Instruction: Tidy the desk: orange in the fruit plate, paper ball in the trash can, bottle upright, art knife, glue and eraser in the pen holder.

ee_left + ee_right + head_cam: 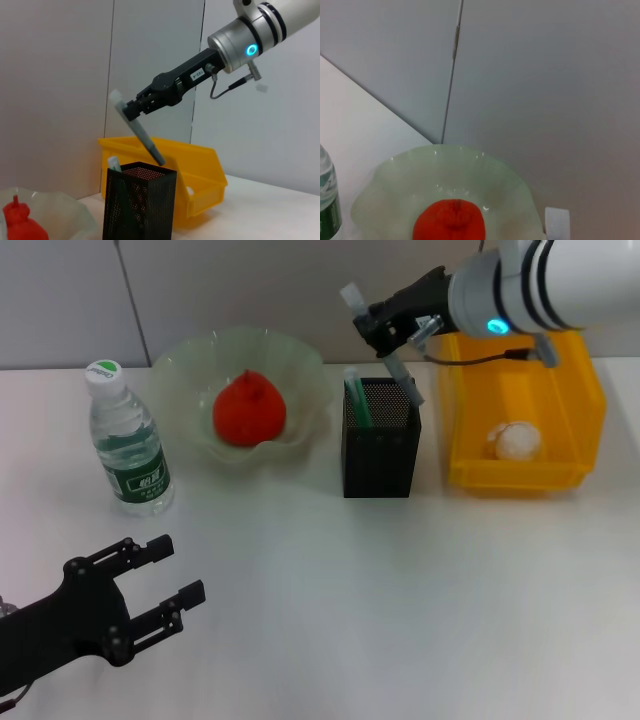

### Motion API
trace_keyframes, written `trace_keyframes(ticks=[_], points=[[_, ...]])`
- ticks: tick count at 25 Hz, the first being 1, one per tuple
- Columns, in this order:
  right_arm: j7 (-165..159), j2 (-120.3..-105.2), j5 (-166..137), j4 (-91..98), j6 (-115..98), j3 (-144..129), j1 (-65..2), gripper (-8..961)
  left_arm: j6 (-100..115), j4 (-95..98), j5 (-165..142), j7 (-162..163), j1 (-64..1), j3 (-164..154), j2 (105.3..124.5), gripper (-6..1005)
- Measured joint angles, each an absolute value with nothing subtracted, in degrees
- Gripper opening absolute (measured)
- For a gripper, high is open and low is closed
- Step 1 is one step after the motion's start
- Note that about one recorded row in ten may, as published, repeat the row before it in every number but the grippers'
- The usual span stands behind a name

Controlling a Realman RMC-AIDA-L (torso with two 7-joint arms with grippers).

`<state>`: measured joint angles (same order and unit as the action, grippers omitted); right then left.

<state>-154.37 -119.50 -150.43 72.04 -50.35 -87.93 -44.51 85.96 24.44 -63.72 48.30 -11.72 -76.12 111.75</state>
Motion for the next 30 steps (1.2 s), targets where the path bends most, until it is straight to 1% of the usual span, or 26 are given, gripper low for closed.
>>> trace_keyframes(ticks=[10,19,23,24,25,26,27,28,30], points=[[-154.38,-119.55,-147.95,67.20,-45.22,-91.12,-44.58,169,85.59,24.43,-63.61,48.31,-12.10,-75.56,111.83,672],[-154.58,-119.60,-145.50,66.07,-41.94,-92.58,-42.09,191,85.54,24.43,-63.68,48.26,-11.88,-75.13,111.89,673],[-154.58,-119.60,-145.26,67.47,-41.87,-92.58,-40.64,369,86.09,23.97,-63.63,48.27,-11.67,-74.53,111.79,673],[-154.55,-119.58,-145.10,69.99,-41.85,-92.58,-38.81,414,86.17,23.91,-63.64,48.28,-11.65,-74.50,111.77,673],[-154.55,-119.58,-145.10,69.99,-41.85,-92.58,-38.81,427,86.40,23.87,-63.63,48.29,-11.61,-74.50,111.73,673],[-154.43,-119.55,-144.77,71.66,-41.84,-92.58,-37.49,440,86.70,23.84,-63.62,48.39,-11.57,-74.50,111.68,673],[-153.24,-119.50,-142.90,75.30,-41.98,-92.44,-34.77,453,86.70,23.84,-63.62,48.39,-11.57,-74.50,111.68,673],[-153.24,-119.50,-142.90,75.30,-41.98,-92.44,-34.77,467,86.70,23.84,-63.62,48.39,-11.57,-74.50,111.68,673],[-150.22,-119.38,-139.07,78.40,-42.92,-92.08,-31.79,493,88.39,23.82,-63.64,49.80,-11.51,-74.51,111.19,674]])
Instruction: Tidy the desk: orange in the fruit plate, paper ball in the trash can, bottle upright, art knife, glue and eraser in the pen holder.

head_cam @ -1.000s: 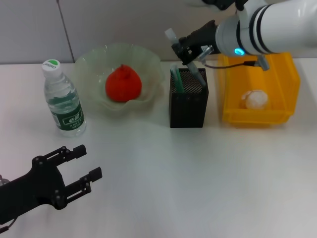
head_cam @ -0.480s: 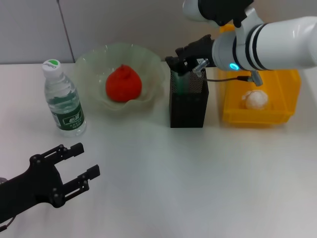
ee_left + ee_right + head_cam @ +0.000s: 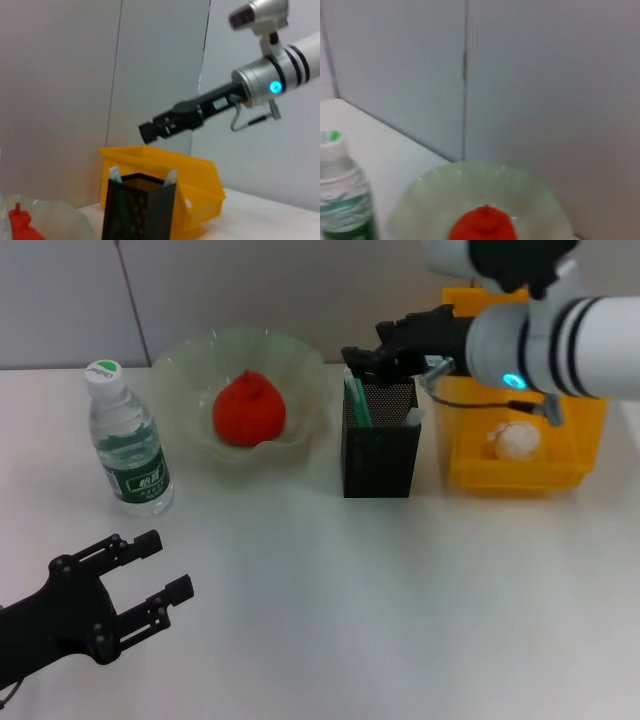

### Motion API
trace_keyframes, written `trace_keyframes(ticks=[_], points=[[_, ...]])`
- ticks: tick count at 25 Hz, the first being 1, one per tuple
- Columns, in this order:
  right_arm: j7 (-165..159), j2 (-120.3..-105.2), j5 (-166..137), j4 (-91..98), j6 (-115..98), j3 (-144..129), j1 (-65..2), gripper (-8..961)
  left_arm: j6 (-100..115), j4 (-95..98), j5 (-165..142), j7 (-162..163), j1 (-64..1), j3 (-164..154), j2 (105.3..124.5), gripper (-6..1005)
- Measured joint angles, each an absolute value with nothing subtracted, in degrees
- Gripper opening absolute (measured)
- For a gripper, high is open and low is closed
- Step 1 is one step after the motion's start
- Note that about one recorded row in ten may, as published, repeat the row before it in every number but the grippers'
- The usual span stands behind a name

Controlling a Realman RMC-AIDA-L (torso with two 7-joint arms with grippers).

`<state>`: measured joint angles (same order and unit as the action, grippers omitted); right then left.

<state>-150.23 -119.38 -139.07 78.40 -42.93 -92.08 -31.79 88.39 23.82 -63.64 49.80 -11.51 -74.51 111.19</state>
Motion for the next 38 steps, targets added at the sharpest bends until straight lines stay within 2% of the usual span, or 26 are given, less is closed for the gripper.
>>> trace_keyframes(ticks=[2,3,4,11,17,22,31,36,38], points=[[-142.09,-119.28,-129.50,81.84,-47.63,-90.15,-27.66,493,89.06,23.82,-63.65,50.43,-11.51,-74.51,110.92,674],[-142.09,-119.28,-129.50,81.84,-47.63,-90.15,-27.66,493,89.06,23.82,-63.65,50.43,-11.51,-74.51,110.92,674],[-135.84,-119.27,-122.55,83.15,-53.24,-87.73,-25.47,493,90.82,23.82,-63.67,52.50,-11.51,-74.53,110.19,674],[-117.55,-119.26,-107.58,79.83,-69.55,-81.05,-20.87,494,94.14,24.19,-63.94,59.02,-12.51,-74.91,107.80,675],[-101.88,-119.38,-104.36,72.06,-75.28,-78.43,-16.48,685,95.24,24.78,-72.08,64.10,-15.47,-72.11,107.01,675],[-89.83,-119.14,-97.78,62.57,-79.64,-74.66,-16.57,792,96.23,26.37,-77.52,64.67,-16.42,-69.08,107.38,808],[-78.07,-118.96,-96.64,50.60,-88.10,-64.64,-20.73,788,100.16,27.40,-83.96,65.88,-18.88,-67.14,106.93,799],[-74.18,-118.30,-96.89,47.65,-89.85,-61.90,-20.90,788,100.84,27.42,-88.06,66.46,-20.06,-64.89,106.99,799],[-74.19,-117.52,-97.48,47.30,-90.77,-61.83,-20.51,788,100.96,27.42,-88.59,66.60,-20.22,-64.61,107.01,799]])
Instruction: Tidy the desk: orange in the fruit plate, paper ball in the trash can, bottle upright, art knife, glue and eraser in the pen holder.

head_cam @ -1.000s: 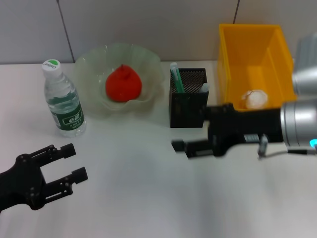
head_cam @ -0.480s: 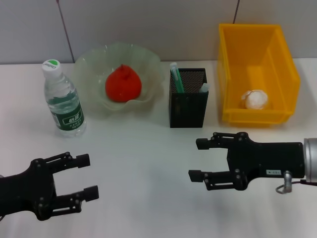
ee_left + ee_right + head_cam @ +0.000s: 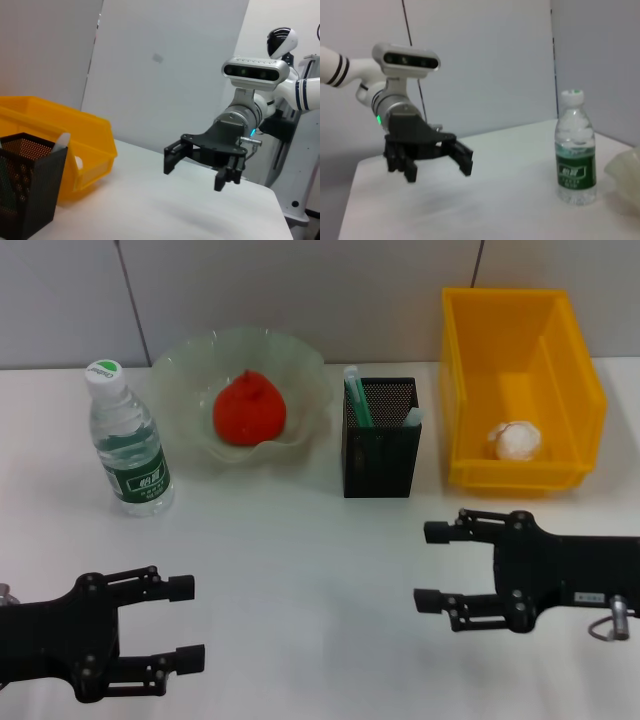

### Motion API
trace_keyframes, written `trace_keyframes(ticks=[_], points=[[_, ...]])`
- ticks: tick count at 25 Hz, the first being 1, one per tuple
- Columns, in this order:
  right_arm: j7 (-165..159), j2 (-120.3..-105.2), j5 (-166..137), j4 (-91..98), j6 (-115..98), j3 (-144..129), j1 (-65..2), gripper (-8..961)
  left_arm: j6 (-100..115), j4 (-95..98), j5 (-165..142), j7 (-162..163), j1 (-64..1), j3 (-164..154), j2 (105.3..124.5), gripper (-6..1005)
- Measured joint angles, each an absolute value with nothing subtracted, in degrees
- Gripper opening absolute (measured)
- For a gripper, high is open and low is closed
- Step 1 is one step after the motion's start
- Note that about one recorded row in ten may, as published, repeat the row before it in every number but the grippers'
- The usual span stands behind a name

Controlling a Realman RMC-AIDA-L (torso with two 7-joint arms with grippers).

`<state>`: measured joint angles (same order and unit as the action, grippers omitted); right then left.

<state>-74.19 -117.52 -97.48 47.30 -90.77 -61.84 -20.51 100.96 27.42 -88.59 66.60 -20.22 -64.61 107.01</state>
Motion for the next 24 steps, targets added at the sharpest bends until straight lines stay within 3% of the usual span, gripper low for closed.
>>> trace_keyframes(ticks=[5,24], points=[[-73.77,-116.26,-97.78,45.40,-93.33,-60.30,-19.66,788,101.56,27.42,-89.19,66.93,-20.44,-63.97,106.86,800],[-72.73,-116.76,-98.01,43.50,-93.36,-58.88,-19.17,788,102.09,27.28,-89.31,66.98,-19.85,-62.58,107.26,799]])
